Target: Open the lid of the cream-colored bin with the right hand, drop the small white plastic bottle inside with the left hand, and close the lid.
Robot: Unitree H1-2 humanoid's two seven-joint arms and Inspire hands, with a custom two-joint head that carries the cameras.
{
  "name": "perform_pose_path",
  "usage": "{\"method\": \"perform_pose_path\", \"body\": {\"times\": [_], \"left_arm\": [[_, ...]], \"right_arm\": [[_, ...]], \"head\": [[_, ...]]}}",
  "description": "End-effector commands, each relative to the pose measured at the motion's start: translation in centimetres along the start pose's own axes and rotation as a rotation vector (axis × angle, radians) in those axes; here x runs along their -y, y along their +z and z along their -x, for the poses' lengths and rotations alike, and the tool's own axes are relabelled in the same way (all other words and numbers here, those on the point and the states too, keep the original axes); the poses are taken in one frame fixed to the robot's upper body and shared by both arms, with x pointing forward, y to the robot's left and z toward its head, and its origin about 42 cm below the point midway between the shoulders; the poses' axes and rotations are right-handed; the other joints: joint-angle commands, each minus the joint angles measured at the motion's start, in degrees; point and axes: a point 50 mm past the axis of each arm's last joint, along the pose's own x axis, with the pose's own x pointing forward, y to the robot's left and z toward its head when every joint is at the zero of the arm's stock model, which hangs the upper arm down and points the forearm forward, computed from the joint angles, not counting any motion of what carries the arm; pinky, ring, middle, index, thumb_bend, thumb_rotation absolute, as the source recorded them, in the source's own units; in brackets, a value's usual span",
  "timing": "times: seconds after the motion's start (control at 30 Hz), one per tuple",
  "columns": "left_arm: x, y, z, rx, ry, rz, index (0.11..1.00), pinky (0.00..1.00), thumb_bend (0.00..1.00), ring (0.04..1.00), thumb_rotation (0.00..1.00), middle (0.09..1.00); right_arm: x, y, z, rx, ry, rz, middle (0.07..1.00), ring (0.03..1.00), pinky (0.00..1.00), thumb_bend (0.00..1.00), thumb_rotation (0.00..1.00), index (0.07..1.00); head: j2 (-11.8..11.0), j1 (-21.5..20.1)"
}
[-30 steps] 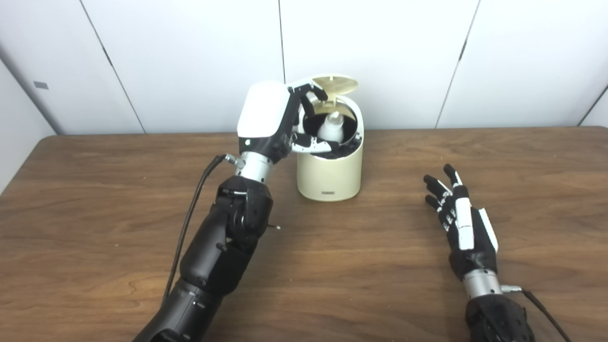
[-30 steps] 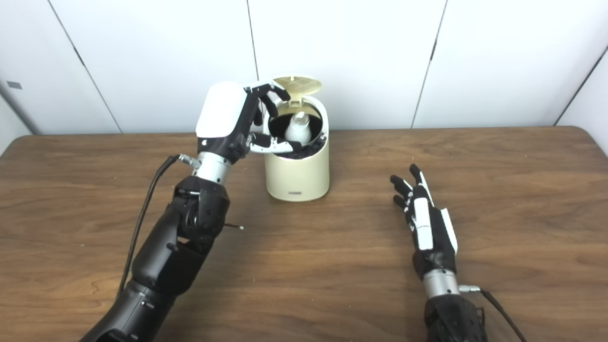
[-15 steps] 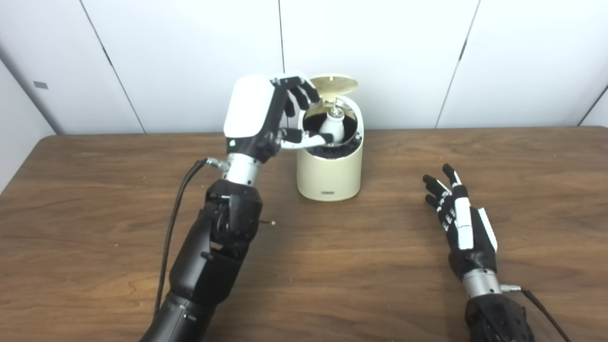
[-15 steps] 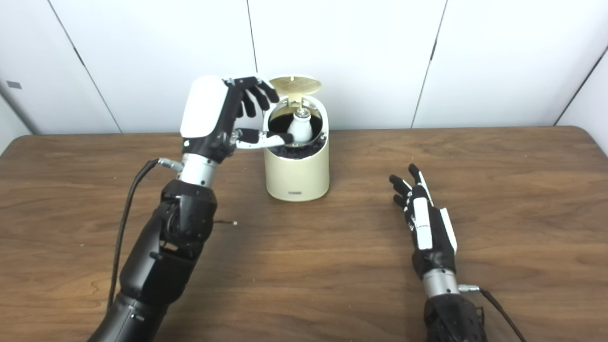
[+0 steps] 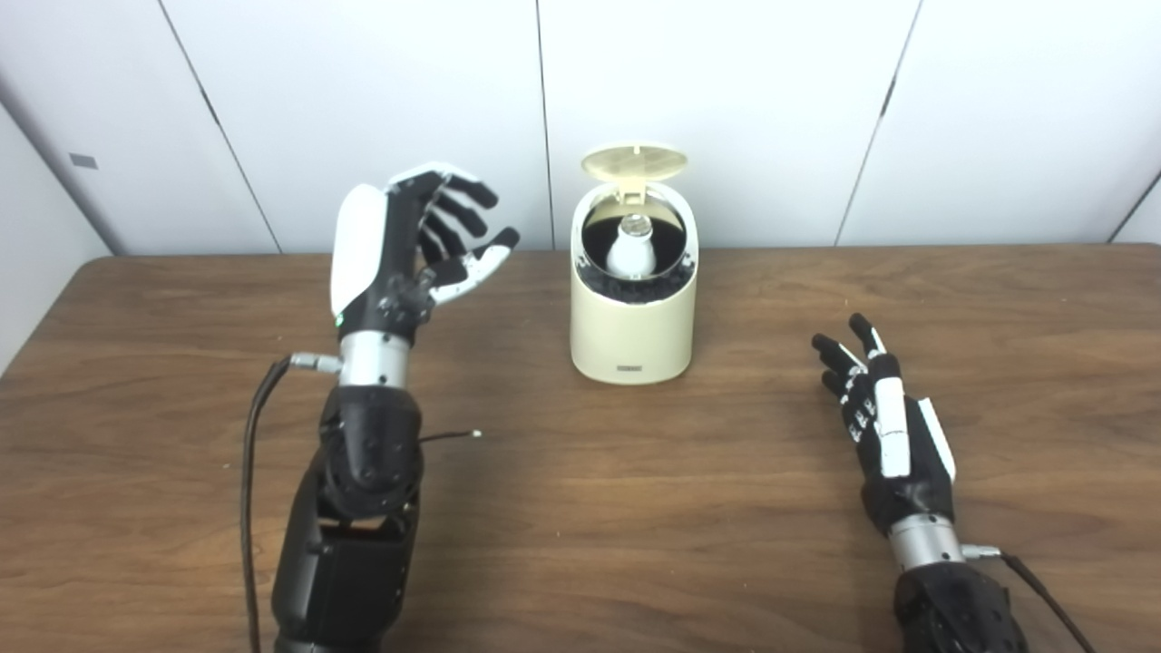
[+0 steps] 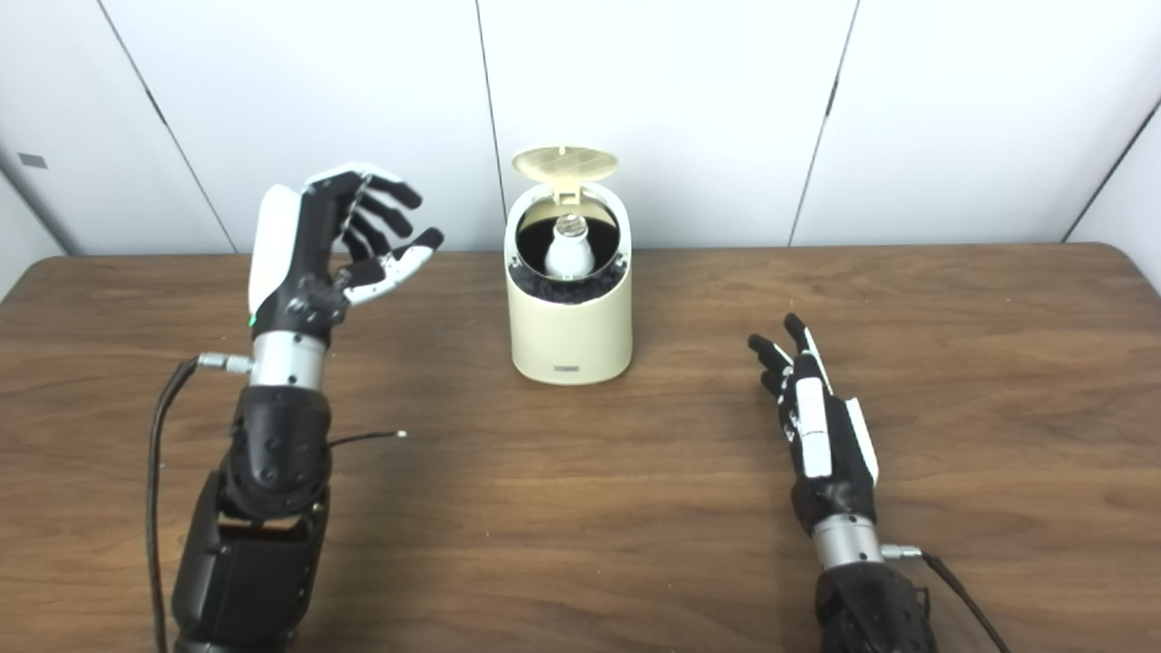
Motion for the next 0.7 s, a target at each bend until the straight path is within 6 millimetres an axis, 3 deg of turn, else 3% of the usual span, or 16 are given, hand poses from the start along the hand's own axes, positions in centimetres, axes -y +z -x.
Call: {"method": "perform_pose_path", "body": {"times": [0.0, 0.03, 0.07, 0.17, 0.3, 0.43, 0.67], "left_arm": [[-0.7, -0.4, 0.4, 0.0, 0.009, 0.09, 0.518, 0.36, 0.51, 0.444, 0.0, 0.467], [-0.8, -1.1, 0.9, -0.03, 0.012, 0.119, 0.507, 0.39, 0.51, 0.471, 0.04, 0.517], [-0.8, -1.6, 1.4, -0.055, 0.015, 0.143, 0.593, 0.43, 0.57, 0.504, 0.26, 0.573], [-0.4, -3.1, 3.0, -0.119, -0.001, 0.192, 0.709, 0.5, 0.64, 0.576, 0.59, 0.667], [0.3, -4.6, 5.0, -0.185, -0.078, 0.238, 0.849, 0.71, 0.64, 0.762, 0.9, 0.829], [0.8, -5.7, 6.9, -0.219, -0.157, 0.274, 0.93, 0.81, 0.69, 0.859, 0.99, 0.91], [1.3, -7.3, 9.2, -0.244, -0.174, 0.299, 0.944, 0.84, 0.7, 0.901, 1.0, 0.942]], "right_arm": [[0.5, 1.7, -0.5, 0.057, 0.011, 0.023, 0.894, 0.944, 0.94, 0.66, 1.0, 0.956], [0.5, 2.2, -0.7, 0.064, 0.01, 0.028, 0.899, 0.948, 0.94, 0.67, 1.0, 0.951], [0.6, 2.7, -1.1, 0.07, 0.012, 0.031, 0.903, 0.952, 0.95, 0.68, 1.0, 0.946], [0.8, 4.1, -2.5, 0.095, 0.029, 0.068, 0.909, 0.954, 0.94, 0.68, 1.0, 0.944], [0.7, 6.0, -4.5, 0.135, 0.053, 0.105, 0.913, 0.951, 0.94, 0.7, 0.99, 0.931], [0.3, 8.2, -6.6, 0.195, 0.081, 0.163, 0.915, 0.945, 0.95, 0.71, 0.98, 0.92], [-2.3, 13.7, -10.0, 0.255, 0.13, 0.255, 0.928, 0.953, 0.96, 0.63, 1.0, 0.892]], "head": [[0.1, 0.0], [0.3, 0.1], [0.3, 0.2], [0.5, 0.2], [0.6, -0.3], [0.7, -0.4], [0.6, -1.3]]}}
